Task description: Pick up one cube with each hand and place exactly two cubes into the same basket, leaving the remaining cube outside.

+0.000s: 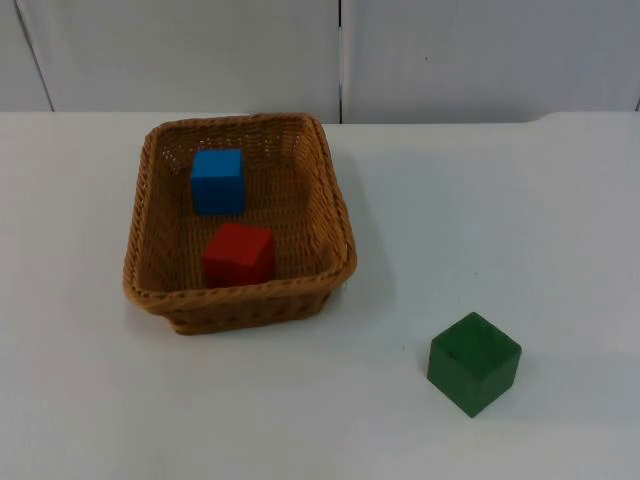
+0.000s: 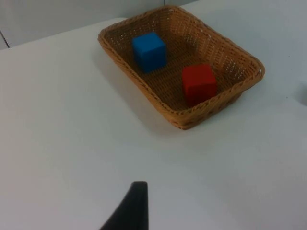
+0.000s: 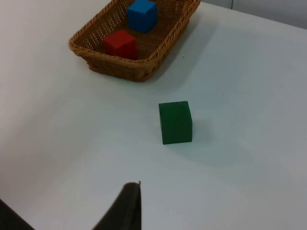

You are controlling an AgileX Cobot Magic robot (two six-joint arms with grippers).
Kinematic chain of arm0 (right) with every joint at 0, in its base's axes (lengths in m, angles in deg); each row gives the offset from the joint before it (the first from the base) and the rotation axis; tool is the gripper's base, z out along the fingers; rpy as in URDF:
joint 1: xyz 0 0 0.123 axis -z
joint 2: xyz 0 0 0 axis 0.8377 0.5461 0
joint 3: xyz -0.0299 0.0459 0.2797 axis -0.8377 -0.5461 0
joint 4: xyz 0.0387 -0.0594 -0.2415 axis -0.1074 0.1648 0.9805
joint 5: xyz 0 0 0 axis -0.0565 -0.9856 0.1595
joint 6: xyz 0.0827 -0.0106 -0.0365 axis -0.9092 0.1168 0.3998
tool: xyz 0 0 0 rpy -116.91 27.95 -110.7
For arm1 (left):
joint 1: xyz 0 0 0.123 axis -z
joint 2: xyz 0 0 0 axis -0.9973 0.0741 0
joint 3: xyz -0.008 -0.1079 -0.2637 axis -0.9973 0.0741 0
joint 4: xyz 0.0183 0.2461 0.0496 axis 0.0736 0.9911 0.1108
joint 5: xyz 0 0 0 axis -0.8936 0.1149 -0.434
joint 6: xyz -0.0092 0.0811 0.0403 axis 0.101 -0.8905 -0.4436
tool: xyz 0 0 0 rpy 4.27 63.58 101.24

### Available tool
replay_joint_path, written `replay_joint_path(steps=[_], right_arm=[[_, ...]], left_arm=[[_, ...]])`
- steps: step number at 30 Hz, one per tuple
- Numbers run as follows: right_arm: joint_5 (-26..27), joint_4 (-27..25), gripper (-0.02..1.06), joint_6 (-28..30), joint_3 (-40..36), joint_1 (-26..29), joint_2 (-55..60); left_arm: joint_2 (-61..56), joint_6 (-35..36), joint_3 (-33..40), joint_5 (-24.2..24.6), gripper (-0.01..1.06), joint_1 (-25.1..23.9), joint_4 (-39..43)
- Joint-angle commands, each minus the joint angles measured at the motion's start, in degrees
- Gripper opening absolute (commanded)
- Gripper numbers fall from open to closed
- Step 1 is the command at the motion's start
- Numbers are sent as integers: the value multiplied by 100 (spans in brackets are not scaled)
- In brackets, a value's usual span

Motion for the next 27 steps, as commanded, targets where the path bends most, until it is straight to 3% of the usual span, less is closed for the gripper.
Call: replay_joint_path(steps=[1, 27], right_arm=[[2, 0, 105, -6, -14, 4, -24], [13, -30, 105, -6, -14, 18, -24]], left_arm=[[-20, 0, 25, 0, 105, -17, 3], [-20, 0, 25, 0, 105, -17, 3]])
